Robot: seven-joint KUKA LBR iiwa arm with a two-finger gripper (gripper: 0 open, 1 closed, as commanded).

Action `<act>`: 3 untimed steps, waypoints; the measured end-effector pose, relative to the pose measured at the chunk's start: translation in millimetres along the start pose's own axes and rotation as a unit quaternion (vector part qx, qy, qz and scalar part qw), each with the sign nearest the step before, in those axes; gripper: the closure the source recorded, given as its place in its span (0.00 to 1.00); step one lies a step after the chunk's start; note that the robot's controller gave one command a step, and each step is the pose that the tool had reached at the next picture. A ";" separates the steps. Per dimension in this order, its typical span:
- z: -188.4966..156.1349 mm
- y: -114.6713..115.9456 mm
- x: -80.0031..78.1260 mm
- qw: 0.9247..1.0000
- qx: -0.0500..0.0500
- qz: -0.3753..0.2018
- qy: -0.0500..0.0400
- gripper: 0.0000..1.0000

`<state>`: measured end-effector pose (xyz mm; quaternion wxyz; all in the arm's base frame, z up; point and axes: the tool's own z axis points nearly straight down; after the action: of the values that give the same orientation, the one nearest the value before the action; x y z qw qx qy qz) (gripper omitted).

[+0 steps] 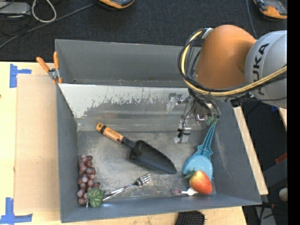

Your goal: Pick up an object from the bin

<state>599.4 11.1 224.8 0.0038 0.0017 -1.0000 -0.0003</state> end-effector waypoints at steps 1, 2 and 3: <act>-4.8 0.0 -1.0 1.000 0.000 0.000 -0.004 0.00; 81.4 35.0 3.9 0.998 -0.001 0.065 -0.004 0.00; 84.5 60.7 24.4 0.995 0.000 0.098 -0.005 0.00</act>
Offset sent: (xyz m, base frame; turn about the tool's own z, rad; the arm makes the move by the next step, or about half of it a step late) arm -0.0104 0.0641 -0.1548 0.2336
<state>574.2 71.7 140.5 -0.0014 -0.0958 -0.9954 -0.0002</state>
